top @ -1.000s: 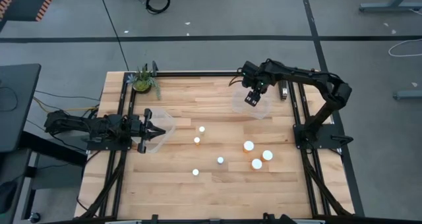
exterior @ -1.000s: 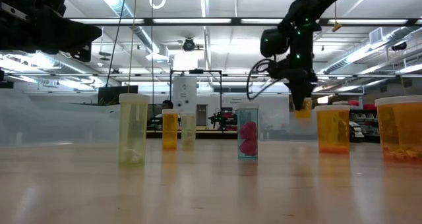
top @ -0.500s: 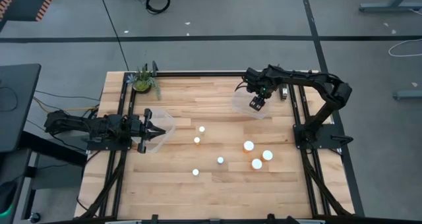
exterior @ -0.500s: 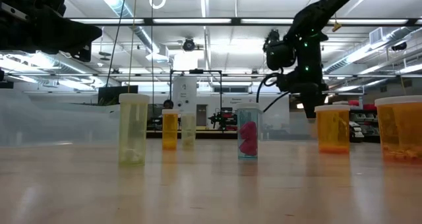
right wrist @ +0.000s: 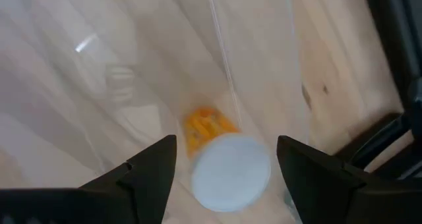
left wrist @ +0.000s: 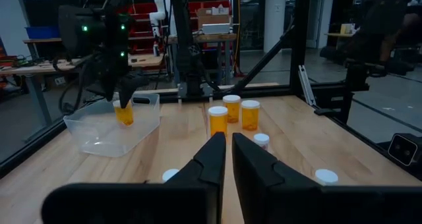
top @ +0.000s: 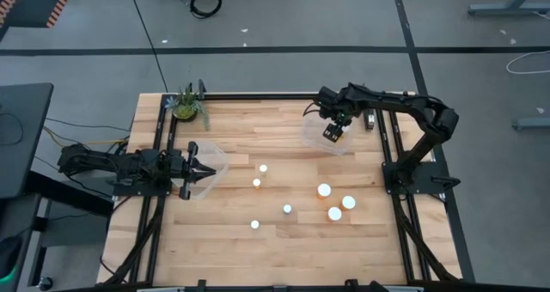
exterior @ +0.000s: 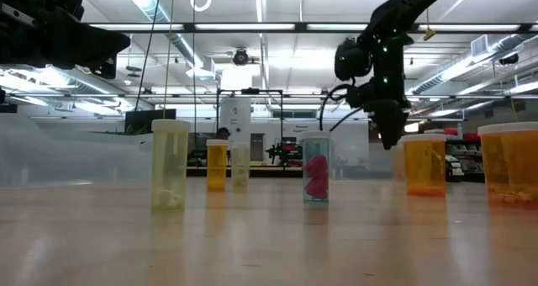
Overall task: Pick and place medicine bottles into bin by pill shape (circle, oval)
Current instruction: Put the big orange pill bottle into the right transparent bin
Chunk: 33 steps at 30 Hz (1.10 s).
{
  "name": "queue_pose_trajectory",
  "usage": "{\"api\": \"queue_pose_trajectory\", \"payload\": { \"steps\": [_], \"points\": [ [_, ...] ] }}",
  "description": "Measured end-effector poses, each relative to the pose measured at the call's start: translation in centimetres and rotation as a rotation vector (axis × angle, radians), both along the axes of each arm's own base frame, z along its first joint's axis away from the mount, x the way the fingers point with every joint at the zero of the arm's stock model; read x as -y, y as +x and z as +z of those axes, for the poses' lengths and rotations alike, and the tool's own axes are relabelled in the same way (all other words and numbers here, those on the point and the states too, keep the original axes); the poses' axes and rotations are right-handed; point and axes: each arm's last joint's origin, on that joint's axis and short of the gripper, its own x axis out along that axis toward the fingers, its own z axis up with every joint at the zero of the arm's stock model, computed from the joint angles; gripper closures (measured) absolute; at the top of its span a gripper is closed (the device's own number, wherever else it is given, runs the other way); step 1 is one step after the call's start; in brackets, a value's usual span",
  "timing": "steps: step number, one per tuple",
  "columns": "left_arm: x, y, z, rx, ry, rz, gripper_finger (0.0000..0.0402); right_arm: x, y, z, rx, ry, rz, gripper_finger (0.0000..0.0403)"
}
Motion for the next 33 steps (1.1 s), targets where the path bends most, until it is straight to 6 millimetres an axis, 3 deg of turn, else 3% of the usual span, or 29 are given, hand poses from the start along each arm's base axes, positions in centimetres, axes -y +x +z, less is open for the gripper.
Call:
{"api": "queue_pose_trajectory", "payload": {
  "steps": [13, 33],
  "points": [
    [0.0, 0.0, 0.0, 0.0, 0.0, 0.0, 0.0368, -3.7, 3.8, 2.9, 0.101, -0.032, 0.183, 0.0133],
    [0.0, 0.0, 0.0, 0.0, 0.0, 0.0, 0.0366, -14.3, 7.5, 3.5, 0.267, 0.117, 0.498, 0.0138]
  ]
}}
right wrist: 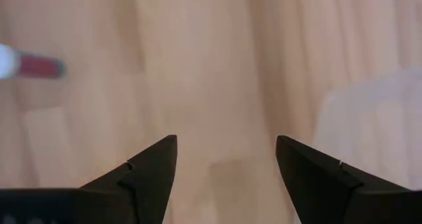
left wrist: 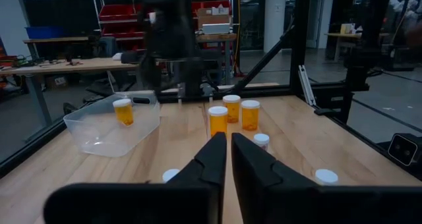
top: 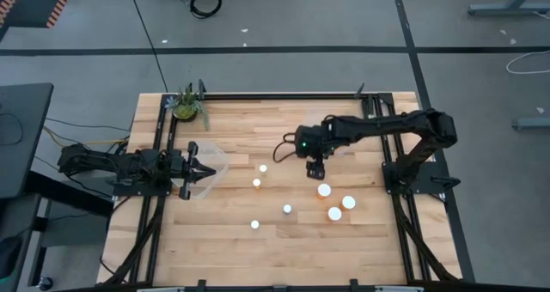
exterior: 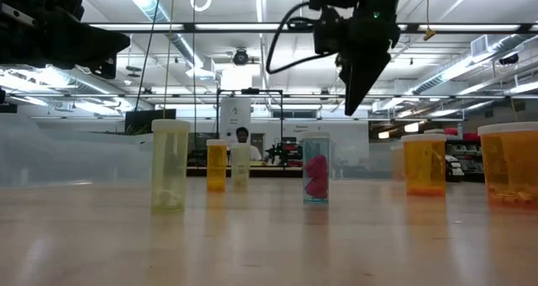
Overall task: Pick and place medicine bottles into bin by pill shape (circle, oval)
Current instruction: Put the big orange pill bottle into the right transparent bin
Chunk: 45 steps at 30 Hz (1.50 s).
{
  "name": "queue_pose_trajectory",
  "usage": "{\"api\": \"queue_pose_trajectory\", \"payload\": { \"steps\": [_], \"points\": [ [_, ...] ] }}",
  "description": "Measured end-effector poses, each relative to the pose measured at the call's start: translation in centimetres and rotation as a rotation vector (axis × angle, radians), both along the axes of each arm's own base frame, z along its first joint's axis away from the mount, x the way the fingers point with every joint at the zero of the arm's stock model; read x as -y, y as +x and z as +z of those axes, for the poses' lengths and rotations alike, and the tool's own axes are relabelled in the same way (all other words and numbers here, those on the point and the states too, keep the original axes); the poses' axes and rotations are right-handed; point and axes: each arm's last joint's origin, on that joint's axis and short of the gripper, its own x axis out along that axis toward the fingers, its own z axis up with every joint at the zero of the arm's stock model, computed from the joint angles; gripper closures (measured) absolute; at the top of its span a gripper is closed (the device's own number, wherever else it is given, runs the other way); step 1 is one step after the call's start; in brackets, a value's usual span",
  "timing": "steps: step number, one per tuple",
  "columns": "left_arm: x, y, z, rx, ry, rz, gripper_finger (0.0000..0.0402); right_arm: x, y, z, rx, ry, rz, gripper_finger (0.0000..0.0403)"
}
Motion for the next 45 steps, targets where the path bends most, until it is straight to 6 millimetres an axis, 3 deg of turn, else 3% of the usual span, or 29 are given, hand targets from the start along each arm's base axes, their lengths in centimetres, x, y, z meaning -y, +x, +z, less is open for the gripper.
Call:
{"api": "queue_pose_trajectory", "payload": {
  "steps": [19, 30, 45],
  "points": [
    [0.0, 0.0, 0.0, 0.0, 0.0, 0.0, 0.0368, -7.8, -1.0, -2.6, -0.001, 0.006, 0.115, 0.0136],
    [0.0, 0.0, 0.0, -0.001, 0.0, 0.0, 0.0374, -8.1, -1.2, -2.8, -0.01, 0.011, 0.093, 0.0089],
    [0.0, 0.0, 0.0, 0.0, 0.0, 0.0, 0.0366, -7.7, -2.8, -6.5, -0.072, 0.015, 0.039, 0.0098]
  ]
}}
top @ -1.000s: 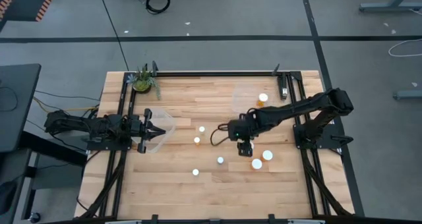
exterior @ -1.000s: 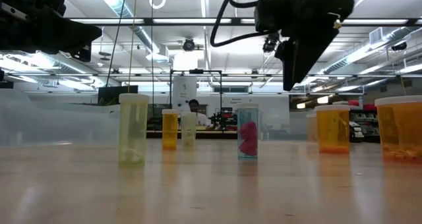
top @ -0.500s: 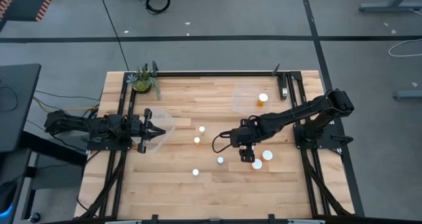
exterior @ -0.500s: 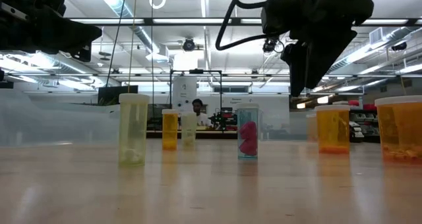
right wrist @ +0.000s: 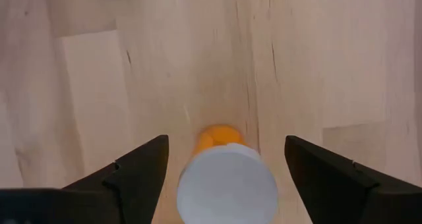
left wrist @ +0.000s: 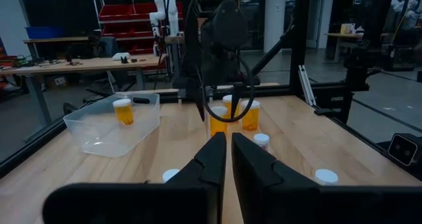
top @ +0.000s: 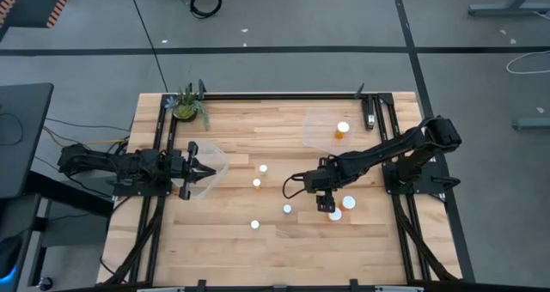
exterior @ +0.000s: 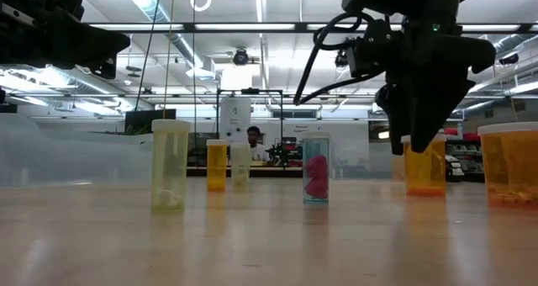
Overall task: Pick and place medicine bottles into bin by pill shape (circle, oval)
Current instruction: Put the big orange pill bottle into the right transparent bin
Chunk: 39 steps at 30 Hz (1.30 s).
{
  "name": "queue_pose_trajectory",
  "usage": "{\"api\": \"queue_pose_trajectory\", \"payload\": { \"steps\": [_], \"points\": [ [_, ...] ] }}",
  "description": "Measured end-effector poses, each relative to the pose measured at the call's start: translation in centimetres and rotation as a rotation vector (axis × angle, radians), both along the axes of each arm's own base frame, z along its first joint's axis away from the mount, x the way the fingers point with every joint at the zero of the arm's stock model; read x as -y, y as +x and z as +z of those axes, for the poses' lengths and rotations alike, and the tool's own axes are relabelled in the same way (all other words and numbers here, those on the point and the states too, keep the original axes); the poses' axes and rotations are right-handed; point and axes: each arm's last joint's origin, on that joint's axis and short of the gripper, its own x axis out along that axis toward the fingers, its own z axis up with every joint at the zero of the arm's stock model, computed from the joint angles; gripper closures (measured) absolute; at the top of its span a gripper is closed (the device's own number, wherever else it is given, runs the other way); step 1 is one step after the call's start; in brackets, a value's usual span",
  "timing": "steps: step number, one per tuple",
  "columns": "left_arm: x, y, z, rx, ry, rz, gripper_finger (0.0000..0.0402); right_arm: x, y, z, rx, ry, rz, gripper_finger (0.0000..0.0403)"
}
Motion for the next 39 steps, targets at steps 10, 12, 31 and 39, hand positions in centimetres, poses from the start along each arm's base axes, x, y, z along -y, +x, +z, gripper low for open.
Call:
{"api": "queue_pose_trajectory", "payload": {
  "steps": [10, 12, 31, 39],
  "points": [
    [0.0, 0.0, 0.0, 0.0, 0.0, 0.0, 0.0371, 0.0, -0.1, 0.0, -0.007, 0.0, -0.004, 0.0165],
    [0.0, 0.0, 0.0, 0.0, 0.0, 0.0, 0.0368, 0.0, -0.1, 0.0, -0.013, -0.001, -0.004, 0.0178],
    [0.0, 0.0, 0.0, 0.0, 0.0, -0.001, 0.0372, 3.6, 1.0, 3.1, -0.051, -0.059, 0.023, 0.018],
    [0.0, 0.0, 0.0, 0.0, 0.0, 0.0, 0.0367, 7.6, 1.5, 5.2, -0.059, -0.127, 0.026, 0.0179]
  ]
}}
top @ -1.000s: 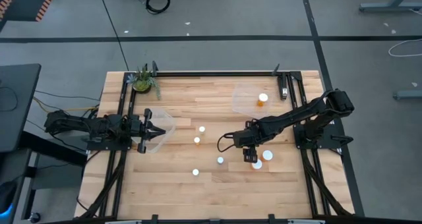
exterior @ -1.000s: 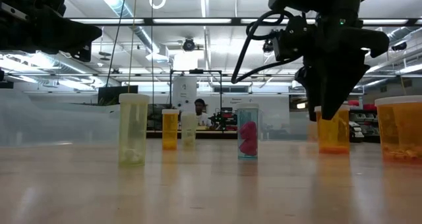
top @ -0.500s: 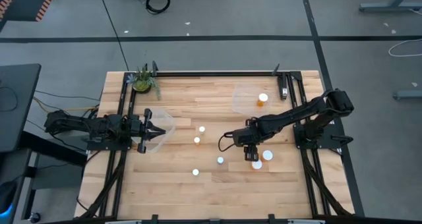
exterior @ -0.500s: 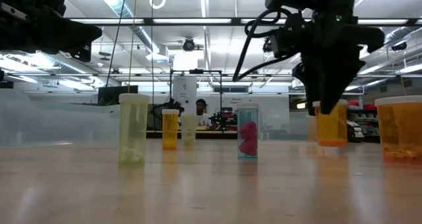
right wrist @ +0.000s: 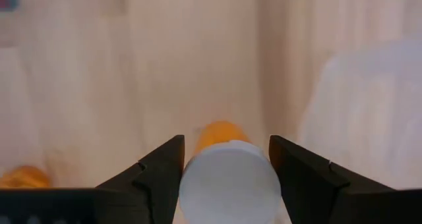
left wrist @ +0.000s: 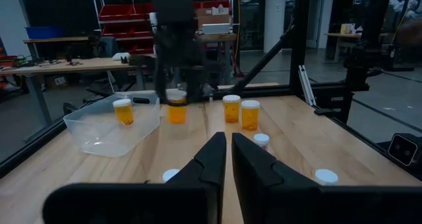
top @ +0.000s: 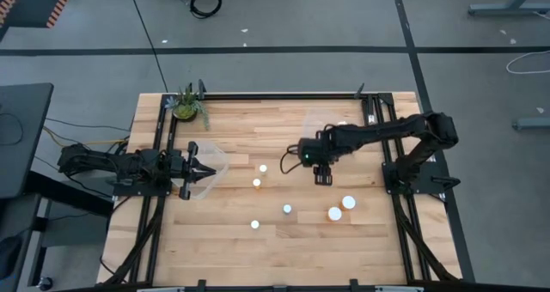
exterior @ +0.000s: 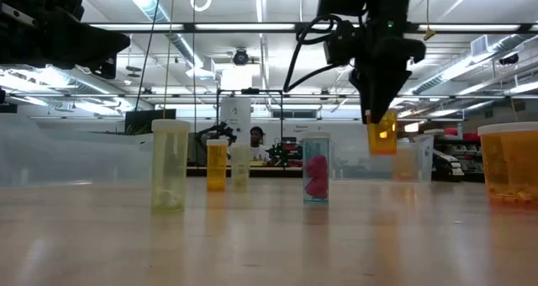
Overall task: Pick and place medicine bottles into bin by pill shape (circle, oval)
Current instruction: Put the big orange pill bottle into the right transparent bin
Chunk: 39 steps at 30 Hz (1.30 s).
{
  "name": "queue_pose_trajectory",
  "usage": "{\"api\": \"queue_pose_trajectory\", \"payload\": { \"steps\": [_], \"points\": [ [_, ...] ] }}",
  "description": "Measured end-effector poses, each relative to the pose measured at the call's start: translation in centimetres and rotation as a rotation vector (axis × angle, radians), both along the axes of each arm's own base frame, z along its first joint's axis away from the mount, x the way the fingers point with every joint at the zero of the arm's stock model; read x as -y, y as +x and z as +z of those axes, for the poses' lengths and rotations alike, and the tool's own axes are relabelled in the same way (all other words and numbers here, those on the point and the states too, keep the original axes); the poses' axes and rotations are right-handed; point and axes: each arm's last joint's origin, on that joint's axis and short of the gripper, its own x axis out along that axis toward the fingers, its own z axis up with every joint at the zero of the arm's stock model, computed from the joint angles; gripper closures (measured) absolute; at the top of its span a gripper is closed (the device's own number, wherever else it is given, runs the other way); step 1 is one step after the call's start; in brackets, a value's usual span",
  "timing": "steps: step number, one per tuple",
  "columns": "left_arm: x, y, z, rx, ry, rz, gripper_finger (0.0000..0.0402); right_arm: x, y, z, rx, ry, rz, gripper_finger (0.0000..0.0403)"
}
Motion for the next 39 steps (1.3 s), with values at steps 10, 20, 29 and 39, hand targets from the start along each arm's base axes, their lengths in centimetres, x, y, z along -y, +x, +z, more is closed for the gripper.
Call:
{"api": "queue_pose_trajectory", "payload": {
  "steps": [10, 20, 29, 39],
  "points": [
    [0.0, 0.0, 0.0, 0.0, 0.0, 0.0, 0.0373, 5.5, 0.2, 3.5, 0.034, -0.127, -0.035, 0.0178],
    [0.0, 0.0, 0.0, 0.0, 0.0, 0.0, 0.0369, 11.6, -1.5, 2.5, 0.068, -0.108, -0.094, 0.0178],
    [0.0, 0.0, 0.0, 0.0, 0.0, 0.0, 0.0374, 14.8, -2.8, -0.9, 0.18, -0.092, -0.131, 0.0177],
    [0.0, 0.0, 0.0, 0.0, 0.0, 0.0, 0.0367, 15.6, -3.5, -2.6, 0.215, -0.098, -0.187, 0.0177]
  ]
}}
